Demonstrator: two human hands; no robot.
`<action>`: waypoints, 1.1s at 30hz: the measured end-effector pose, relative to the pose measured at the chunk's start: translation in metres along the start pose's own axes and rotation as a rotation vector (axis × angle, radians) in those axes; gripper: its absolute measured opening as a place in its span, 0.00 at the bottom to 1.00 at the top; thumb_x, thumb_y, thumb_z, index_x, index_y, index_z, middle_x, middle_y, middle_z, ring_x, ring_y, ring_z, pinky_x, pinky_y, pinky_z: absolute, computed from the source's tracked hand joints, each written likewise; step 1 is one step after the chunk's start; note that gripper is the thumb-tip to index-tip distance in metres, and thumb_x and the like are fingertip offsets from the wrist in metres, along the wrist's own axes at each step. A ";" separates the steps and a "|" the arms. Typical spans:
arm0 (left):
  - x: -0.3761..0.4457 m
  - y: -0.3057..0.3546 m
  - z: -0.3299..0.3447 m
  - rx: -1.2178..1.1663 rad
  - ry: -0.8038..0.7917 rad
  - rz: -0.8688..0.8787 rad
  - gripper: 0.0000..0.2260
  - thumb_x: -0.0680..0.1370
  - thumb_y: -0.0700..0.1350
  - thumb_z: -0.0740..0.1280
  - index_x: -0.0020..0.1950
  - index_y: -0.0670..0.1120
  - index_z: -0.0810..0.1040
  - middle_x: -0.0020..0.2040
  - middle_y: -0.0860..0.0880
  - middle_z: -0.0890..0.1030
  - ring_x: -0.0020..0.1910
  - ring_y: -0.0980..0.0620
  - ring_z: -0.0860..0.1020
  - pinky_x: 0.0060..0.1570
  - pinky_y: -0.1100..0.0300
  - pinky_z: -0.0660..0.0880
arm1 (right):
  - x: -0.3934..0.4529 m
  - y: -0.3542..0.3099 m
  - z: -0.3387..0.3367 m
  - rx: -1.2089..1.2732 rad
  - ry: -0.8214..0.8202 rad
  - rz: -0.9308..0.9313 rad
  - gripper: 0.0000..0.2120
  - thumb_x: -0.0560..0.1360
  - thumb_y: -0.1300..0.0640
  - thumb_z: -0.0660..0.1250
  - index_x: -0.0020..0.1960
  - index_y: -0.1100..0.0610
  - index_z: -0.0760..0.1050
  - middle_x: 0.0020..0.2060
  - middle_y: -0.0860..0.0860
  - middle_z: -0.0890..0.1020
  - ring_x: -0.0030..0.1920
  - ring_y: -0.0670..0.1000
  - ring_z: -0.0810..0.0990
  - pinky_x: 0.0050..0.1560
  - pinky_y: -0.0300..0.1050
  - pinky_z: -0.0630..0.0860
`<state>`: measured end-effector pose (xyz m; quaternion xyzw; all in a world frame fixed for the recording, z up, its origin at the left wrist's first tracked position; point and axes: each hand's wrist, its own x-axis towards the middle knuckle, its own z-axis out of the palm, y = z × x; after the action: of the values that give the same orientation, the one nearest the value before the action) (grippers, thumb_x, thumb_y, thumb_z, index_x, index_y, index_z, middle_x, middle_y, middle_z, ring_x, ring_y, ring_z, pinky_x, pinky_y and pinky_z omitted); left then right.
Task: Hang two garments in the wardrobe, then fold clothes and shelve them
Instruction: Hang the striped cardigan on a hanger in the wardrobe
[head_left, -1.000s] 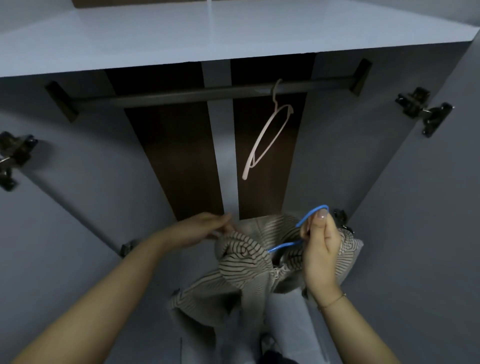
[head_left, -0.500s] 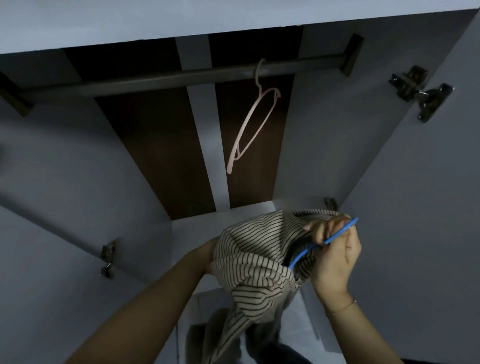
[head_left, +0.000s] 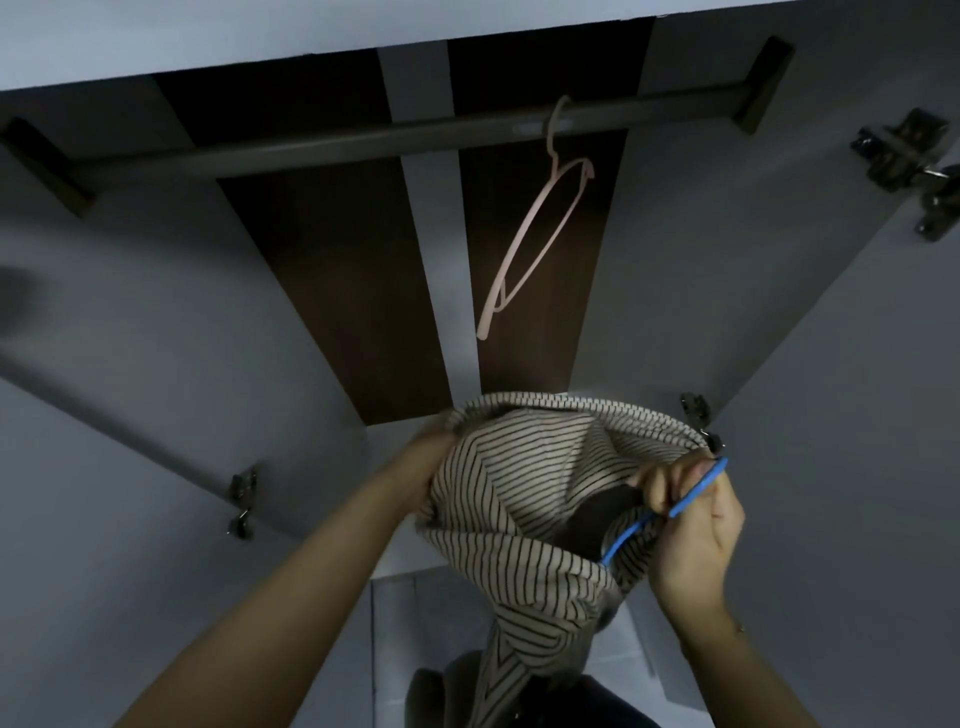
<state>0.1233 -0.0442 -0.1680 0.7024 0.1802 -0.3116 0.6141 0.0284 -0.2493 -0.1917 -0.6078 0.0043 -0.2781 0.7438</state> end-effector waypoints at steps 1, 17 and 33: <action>-0.005 0.010 -0.010 0.057 0.028 0.171 0.08 0.79 0.45 0.65 0.57 0.51 0.78 0.54 0.52 0.80 0.49 0.55 0.77 0.51 0.60 0.74 | -0.003 0.002 0.000 -0.021 -0.013 0.019 0.25 0.82 0.64 0.48 0.34 0.43 0.70 0.28 0.40 0.69 0.30 0.44 0.68 0.37 0.42 0.73; -0.005 0.057 -0.054 0.369 0.449 0.784 0.10 0.82 0.47 0.62 0.44 0.47 0.78 0.48 0.46 0.76 0.44 0.59 0.75 0.46 0.76 0.69 | -0.025 0.033 0.015 -0.573 -0.264 -0.152 0.22 0.83 0.42 0.49 0.37 0.51 0.69 0.31 0.42 0.69 0.31 0.47 0.71 0.30 0.50 0.72; -0.045 -0.080 0.048 1.002 0.170 0.721 0.11 0.82 0.55 0.56 0.57 0.52 0.73 0.53 0.50 0.79 0.51 0.49 0.77 0.46 0.58 0.69 | 0.003 0.005 0.032 -0.729 -0.199 -0.009 0.17 0.80 0.40 0.48 0.35 0.41 0.65 0.27 0.47 0.73 0.30 0.50 0.74 0.34 0.54 0.74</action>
<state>0.0286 -0.0702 -0.2010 0.9442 -0.1881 -0.0744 0.2601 0.0439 -0.2212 -0.1865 -0.8566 0.0281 -0.2014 0.4742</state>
